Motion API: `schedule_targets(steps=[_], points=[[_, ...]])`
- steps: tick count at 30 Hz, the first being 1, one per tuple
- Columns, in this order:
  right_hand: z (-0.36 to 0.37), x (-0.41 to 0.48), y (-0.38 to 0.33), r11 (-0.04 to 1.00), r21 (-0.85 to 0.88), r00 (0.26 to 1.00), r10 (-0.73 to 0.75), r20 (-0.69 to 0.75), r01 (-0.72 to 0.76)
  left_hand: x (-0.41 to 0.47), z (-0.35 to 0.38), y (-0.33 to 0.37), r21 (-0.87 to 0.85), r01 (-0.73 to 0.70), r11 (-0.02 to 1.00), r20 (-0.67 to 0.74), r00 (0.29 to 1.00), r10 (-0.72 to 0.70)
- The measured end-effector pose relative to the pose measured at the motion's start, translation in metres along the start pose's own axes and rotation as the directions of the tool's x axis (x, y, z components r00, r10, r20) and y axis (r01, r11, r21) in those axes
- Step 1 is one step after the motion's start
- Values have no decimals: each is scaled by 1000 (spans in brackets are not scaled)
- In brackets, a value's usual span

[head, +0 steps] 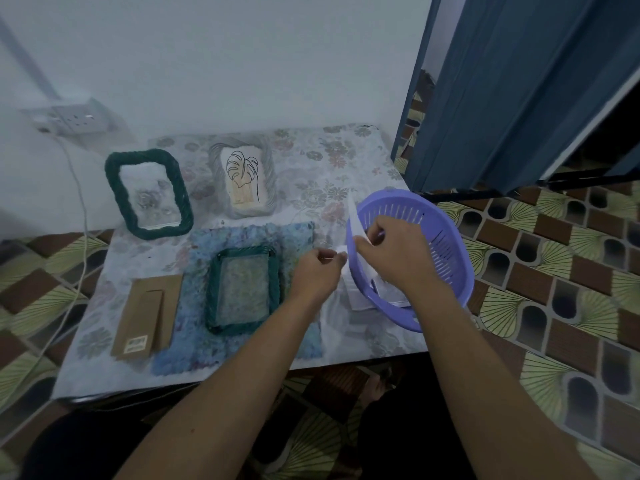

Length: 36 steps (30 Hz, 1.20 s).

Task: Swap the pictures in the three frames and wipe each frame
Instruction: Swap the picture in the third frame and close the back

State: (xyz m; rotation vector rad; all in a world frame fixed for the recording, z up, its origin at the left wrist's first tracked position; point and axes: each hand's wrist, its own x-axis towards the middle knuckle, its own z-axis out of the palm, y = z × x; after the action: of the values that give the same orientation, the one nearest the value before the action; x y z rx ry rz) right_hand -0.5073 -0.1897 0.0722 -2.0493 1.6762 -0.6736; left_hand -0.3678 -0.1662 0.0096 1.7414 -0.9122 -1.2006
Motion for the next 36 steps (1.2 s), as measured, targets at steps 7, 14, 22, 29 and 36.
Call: schedule_targets(steps=[7,14,22,29,36], points=[[36,-8,-62,980,182,997,-82,6,80,-11,-53,3,-474,170,864,84,985,-148],[89,-17,-83,959,284,988,-48,144,5,-17,-114,-40,-506,209,837,-63,959,-277],[153,-28,-79,909,325,930,148,336,-262,-8,-162,-90,18,54,998,-357,933,-44],[182,-30,-69,942,161,910,226,347,-296,5,-175,-100,302,-6,953,-332,937,111],[192,-30,-63,969,3,915,232,330,-247,20,-178,-119,527,-6,850,-319,925,205]])
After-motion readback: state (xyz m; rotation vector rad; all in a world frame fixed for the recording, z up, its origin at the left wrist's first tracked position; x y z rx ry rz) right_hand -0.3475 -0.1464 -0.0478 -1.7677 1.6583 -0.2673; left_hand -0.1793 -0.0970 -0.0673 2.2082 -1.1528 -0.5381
